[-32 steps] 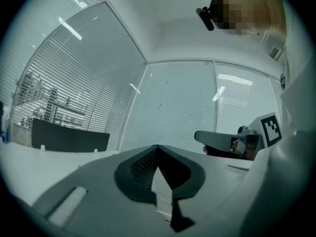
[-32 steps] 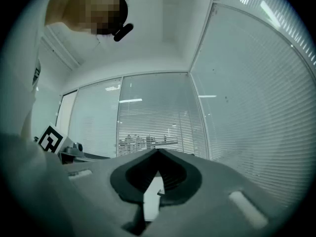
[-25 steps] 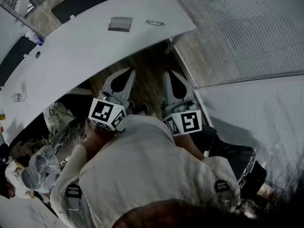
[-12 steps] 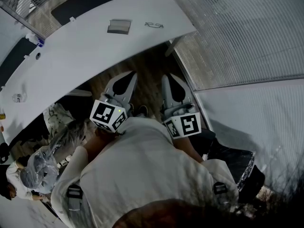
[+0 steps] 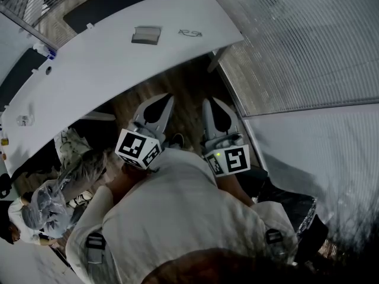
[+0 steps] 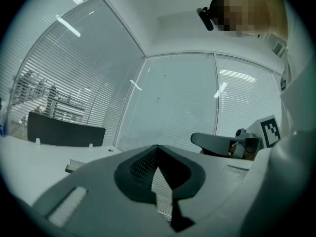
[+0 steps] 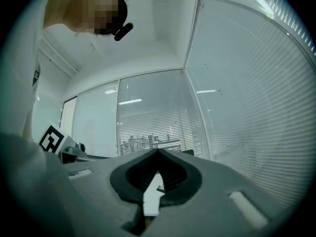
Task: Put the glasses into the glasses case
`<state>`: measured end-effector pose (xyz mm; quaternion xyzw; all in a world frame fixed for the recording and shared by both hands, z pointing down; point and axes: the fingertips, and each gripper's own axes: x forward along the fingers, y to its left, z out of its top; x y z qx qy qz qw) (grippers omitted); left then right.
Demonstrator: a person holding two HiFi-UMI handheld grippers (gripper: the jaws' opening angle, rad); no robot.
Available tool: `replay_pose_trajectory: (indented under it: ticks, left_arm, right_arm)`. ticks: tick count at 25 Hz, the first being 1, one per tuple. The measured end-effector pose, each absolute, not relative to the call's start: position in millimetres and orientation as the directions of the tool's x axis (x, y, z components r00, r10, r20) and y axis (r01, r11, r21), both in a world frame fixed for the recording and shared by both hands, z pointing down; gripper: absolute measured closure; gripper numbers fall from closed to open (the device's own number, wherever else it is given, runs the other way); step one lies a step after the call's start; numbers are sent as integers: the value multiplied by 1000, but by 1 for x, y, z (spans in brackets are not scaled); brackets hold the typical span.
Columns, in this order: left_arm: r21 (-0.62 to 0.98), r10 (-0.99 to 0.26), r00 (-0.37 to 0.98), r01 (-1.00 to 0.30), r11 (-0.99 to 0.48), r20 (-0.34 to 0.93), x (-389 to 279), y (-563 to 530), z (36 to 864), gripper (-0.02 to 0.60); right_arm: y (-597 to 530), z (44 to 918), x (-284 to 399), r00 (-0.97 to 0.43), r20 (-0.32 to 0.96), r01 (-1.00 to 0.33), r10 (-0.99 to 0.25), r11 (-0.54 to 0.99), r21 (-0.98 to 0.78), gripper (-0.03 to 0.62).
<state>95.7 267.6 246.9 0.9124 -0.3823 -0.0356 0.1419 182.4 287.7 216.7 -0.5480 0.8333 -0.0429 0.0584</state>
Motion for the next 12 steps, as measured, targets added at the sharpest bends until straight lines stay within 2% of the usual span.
replay_pose_trajectory:
  ticks: [12]
  left_arm:
    - [309, -732, 680, -705, -638, 40, 87, 246, 255, 581]
  right_arm:
    - [269, 217, 176, -417, -61, -902, -907, 421, -93, 594]
